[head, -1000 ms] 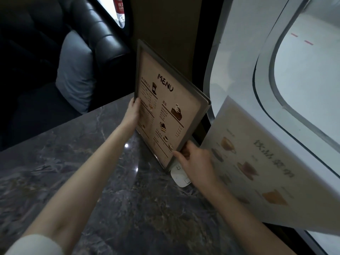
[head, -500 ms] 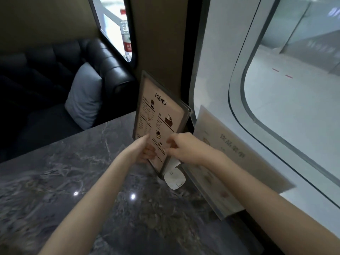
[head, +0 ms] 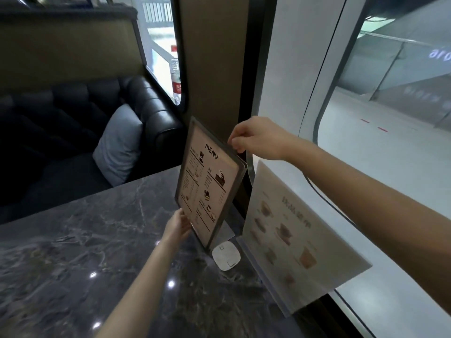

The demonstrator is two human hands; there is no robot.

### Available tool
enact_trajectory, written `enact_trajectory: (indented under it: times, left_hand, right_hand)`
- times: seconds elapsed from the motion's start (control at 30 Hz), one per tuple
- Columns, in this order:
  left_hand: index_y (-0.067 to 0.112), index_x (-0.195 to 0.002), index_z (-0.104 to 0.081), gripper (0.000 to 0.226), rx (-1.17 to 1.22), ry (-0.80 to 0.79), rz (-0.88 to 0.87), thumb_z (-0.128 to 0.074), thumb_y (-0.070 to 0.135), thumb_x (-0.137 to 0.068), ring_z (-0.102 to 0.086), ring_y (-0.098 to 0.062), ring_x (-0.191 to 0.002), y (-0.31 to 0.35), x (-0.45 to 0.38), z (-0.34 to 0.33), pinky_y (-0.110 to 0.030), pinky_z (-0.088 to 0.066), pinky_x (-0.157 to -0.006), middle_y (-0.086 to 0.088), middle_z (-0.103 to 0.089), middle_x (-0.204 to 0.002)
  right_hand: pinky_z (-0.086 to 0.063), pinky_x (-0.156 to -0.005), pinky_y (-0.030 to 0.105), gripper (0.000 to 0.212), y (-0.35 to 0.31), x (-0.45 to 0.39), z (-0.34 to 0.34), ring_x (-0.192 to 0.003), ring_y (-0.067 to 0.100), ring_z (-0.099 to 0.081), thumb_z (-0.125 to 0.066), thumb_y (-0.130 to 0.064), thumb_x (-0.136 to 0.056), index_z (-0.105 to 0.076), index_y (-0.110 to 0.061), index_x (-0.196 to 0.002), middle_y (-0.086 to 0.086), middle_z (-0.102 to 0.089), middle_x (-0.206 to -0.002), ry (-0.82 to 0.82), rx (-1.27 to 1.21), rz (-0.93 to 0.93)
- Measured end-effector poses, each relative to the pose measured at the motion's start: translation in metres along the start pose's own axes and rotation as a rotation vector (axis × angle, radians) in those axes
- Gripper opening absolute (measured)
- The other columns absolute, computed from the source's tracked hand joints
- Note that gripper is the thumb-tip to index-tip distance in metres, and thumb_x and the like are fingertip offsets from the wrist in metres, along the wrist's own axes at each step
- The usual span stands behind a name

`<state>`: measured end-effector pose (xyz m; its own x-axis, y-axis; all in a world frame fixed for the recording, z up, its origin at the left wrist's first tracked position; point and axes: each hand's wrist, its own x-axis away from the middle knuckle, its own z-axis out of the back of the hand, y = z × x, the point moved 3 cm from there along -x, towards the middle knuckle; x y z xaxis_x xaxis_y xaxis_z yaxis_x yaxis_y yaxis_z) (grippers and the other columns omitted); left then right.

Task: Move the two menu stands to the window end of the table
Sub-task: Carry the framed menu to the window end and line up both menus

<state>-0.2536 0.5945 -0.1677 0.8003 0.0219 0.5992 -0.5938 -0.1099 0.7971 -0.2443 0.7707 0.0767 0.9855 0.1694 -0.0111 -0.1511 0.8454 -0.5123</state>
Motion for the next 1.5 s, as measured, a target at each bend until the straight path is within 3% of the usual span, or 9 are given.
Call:
enact_trajectory:
  times: [0.1,0.2,0.3,0.53,0.83,1.0,1.17,1.33,1.5]
  left_hand:
    - [0.0,-0.122,-0.05,0.041,0.066,-0.001,0.036,-0.031,0.028,-0.099,-0.054,-0.022,-0.101,-0.016,0.003,-0.007,-0.03,-0.039,-0.086,-0.008,-0.056,-0.105]
    - [0.004,-0.119,-0.057,0.046,0.1,-0.057,0.066,-0.03,0.035,-0.097,-0.063,-0.017,-0.086,-0.032,-0.009,-0.011,-0.026,-0.048,-0.067,-0.008,-0.069,-0.101]
    - [0.006,-0.107,-0.061,0.036,0.126,-0.055,-0.003,-0.029,0.021,-0.1,-0.069,-0.014,-0.071,-0.035,-0.016,-0.014,-0.026,-0.054,-0.058,0.001,-0.075,-0.071]
    - [0.011,-0.09,-0.055,0.028,0.235,-0.031,-0.058,-0.029,0.015,-0.1,-0.065,0.0,-0.046,-0.036,-0.019,-0.033,-0.013,-0.049,-0.039,0.001,-0.071,-0.065]
    - [0.005,-0.112,-0.05,0.027,0.253,-0.089,-0.034,-0.028,0.017,-0.1,-0.068,-0.001,-0.052,-0.041,-0.02,-0.035,-0.015,-0.053,-0.045,-0.005,-0.063,-0.086]
    - [0.009,-0.098,-0.055,0.029,0.218,-0.162,-0.065,-0.026,0.016,-0.1,-0.068,0.002,-0.055,-0.041,-0.025,-0.044,-0.012,-0.051,-0.047,0.01,-0.074,-0.062]
    - [0.008,-0.097,-0.061,0.035,0.214,-0.193,-0.033,-0.028,0.022,-0.099,-0.069,-0.004,-0.058,-0.042,-0.031,-0.061,-0.013,-0.05,-0.046,0.007,-0.075,-0.065]
    - [0.01,-0.097,-0.062,0.037,0.194,-0.197,0.023,-0.029,0.025,-0.098,-0.069,-0.007,-0.056,-0.046,-0.036,-0.067,-0.016,-0.051,-0.045,0.004,-0.074,-0.064]
    - [0.01,-0.099,-0.061,0.035,0.159,-0.199,0.014,-0.03,0.026,-0.098,-0.068,-0.013,-0.069,-0.044,-0.036,-0.071,-0.022,-0.052,-0.054,0.0,-0.072,-0.079]
  right_hand:
    - [-0.043,-0.075,0.024,0.03,0.014,-0.008,-0.013,-0.092,0.014,-0.053,-0.046,-0.023,-0.094,-0.056,-0.006,-0.118,0.009,-0.062,-0.113,-0.044,0.025,-0.058]
    - [-0.048,-0.061,0.018,0.032,0.022,-0.016,-0.023,-0.074,0.009,-0.058,-0.049,-0.029,-0.093,-0.059,-0.005,-0.111,0.005,-0.063,-0.099,-0.153,-0.074,-0.123]
    - [-0.05,-0.056,0.016,0.022,0.027,-0.023,-0.026,-0.066,0.006,-0.059,-0.055,-0.027,-0.09,-0.061,-0.007,-0.097,0.002,-0.064,-0.091,-0.181,-0.172,-0.156]
    - [-0.053,-0.054,0.017,0.011,0.037,-0.035,-0.029,-0.059,0.008,-0.06,-0.063,-0.018,-0.085,-0.063,-0.007,-0.085,0.004,-0.065,-0.086,-0.121,-0.181,-0.205]
    - [-0.053,-0.054,0.019,0.01,0.039,-0.038,-0.03,-0.072,0.015,-0.065,-0.063,-0.014,-0.085,-0.06,-0.005,-0.084,0.006,-0.064,-0.087,-0.078,-0.19,-0.217]
    - [-0.054,-0.061,0.022,0.013,0.046,-0.035,-0.024,-0.079,0.017,-0.065,-0.062,-0.014,-0.086,-0.063,-0.001,-0.09,0.011,-0.068,-0.096,-0.04,-0.171,-0.225]
    - [-0.055,-0.062,0.024,0.012,0.057,-0.035,-0.014,-0.068,0.013,-0.063,-0.063,-0.015,-0.085,-0.064,-0.003,-0.086,0.01,-0.067,-0.09,-0.032,-0.171,-0.254]
    - [-0.059,-0.077,0.033,0.012,0.061,-0.034,-0.01,-0.085,0.022,-0.067,-0.064,-0.015,-0.084,-0.062,-0.003,-0.083,0.012,-0.068,-0.094,-0.014,-0.188,-0.272]
    - [-0.056,-0.066,0.026,0.014,0.067,-0.034,-0.008,-0.077,0.018,-0.065,-0.065,-0.017,-0.083,-0.06,-0.004,-0.08,0.009,-0.065,-0.087,-0.013,-0.197,-0.295]
